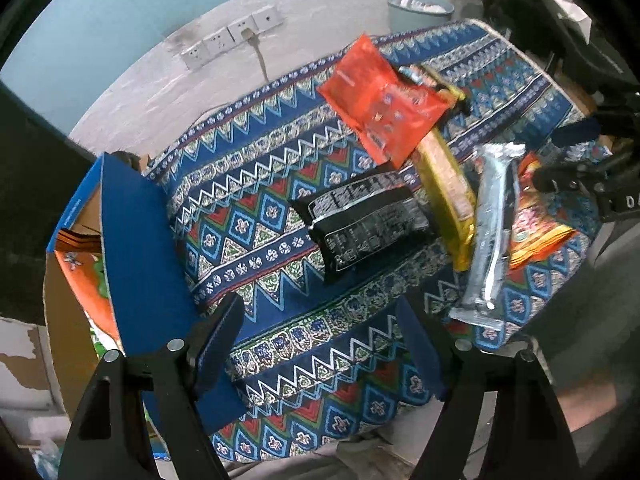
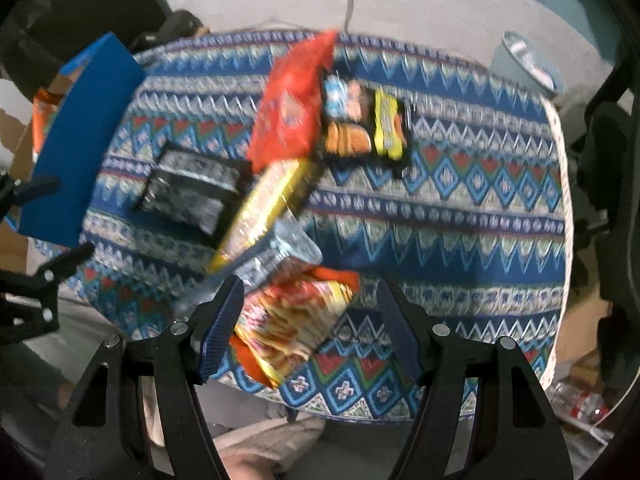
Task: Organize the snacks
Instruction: 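Move both tools back over the snack packets on the cloth, then grasp the black packet with the left tool while the right tool grasps the orange chip bag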
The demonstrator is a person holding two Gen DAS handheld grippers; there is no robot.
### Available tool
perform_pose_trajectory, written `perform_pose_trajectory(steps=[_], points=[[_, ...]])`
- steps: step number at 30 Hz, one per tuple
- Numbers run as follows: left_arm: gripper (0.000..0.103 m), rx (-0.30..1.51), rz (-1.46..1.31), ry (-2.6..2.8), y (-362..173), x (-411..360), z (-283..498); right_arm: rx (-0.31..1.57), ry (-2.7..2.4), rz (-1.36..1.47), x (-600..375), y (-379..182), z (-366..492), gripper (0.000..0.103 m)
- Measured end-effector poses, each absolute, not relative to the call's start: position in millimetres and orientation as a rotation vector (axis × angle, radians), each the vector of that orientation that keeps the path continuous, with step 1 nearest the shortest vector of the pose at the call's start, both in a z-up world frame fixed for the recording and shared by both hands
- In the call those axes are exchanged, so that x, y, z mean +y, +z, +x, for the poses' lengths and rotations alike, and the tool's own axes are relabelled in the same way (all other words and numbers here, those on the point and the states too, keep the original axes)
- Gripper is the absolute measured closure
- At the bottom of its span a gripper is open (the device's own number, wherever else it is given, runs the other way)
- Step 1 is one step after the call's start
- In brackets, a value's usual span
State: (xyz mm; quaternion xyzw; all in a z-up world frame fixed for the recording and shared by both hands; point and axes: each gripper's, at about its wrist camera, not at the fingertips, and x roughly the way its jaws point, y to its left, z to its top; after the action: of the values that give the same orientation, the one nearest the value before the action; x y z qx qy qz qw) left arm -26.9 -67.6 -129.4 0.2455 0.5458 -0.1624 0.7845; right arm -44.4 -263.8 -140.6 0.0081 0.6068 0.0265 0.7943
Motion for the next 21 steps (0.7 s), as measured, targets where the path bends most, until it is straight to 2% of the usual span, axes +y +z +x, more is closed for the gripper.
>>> perform_pose_trajectory(steps=[15, 21], points=[[0.022, 1.202, 0.595, -0.317, -162, -76, 2, 1.402, 0.057, 0.106, -272, -187, -45, 0.034], [0.016, 1.202, 0.622, -0.342, -171, -84, 14, 1.381, 0.0, -0.025, -281, -186, -37, 0.034]])
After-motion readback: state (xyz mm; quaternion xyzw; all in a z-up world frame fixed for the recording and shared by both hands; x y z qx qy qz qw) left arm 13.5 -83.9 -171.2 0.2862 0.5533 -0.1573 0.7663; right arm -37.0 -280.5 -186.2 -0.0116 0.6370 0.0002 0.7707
